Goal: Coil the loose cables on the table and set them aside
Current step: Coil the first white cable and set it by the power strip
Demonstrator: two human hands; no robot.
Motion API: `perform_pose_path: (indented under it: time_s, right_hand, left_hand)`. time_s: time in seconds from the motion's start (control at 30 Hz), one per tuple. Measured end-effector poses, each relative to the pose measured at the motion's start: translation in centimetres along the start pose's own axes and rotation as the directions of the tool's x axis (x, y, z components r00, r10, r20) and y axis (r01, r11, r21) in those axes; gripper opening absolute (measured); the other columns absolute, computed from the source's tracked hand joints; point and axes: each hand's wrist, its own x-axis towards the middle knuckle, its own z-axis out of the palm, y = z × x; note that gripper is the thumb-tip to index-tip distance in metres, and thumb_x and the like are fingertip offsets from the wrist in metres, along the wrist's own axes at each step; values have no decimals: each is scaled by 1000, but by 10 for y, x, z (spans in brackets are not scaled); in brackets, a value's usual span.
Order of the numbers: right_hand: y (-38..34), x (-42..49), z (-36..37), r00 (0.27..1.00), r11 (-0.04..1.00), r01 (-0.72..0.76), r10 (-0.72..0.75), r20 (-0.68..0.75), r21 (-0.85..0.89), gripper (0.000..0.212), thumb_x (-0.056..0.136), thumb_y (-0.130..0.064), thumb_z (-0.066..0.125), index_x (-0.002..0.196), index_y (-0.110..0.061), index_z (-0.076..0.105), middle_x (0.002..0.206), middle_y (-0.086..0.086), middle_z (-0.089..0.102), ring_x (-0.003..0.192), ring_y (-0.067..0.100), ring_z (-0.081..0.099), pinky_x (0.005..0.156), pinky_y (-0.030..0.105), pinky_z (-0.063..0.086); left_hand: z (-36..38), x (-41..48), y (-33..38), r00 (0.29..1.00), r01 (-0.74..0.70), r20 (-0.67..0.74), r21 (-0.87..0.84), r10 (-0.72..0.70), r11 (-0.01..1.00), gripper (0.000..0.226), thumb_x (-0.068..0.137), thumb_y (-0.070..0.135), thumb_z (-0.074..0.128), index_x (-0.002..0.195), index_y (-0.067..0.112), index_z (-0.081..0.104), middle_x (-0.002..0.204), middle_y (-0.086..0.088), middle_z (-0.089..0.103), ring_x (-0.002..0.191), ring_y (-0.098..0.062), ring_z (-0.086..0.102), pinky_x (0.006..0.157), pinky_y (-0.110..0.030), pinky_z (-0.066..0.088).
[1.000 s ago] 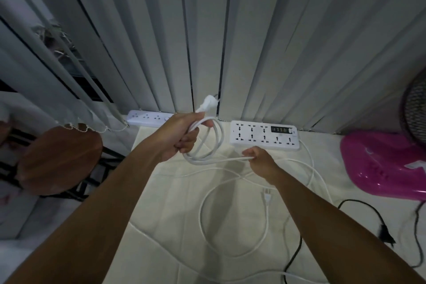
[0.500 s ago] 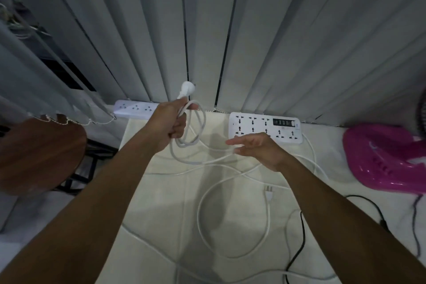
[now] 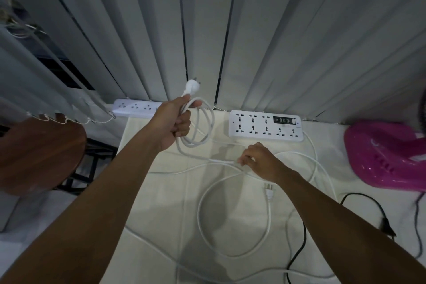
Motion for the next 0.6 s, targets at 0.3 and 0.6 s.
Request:
perform_pose_path:
  time_s: [0.3, 0.6]
  right_hand:
    - [-66, 57, -25, 739, 601, -419, 661, -129, 681, 46, 98, -52, 54, 68, -20, 68, 77, 0, 67, 66, 21, 53, 67, 34, 45]
    - [-135, 76, -31, 944, 800, -159, 295, -148, 579, 26, 101, -9, 47, 110, -17, 70, 85, 0, 69, 71, 14, 61, 71, 35, 52]
  left_hand:
    - [1, -4, -21, 991, -54, -94, 337, 91, 940, 40, 94, 50, 47, 86, 13, 58, 45, -1, 41, 36, -17, 37, 45, -25, 33]
    - [31, 15, -53, 977, -86, -177, 169, 116, 982, 35, 105, 24, 39, 114, -3, 60, 110, -24, 71, 96, -30, 70, 92, -41, 53]
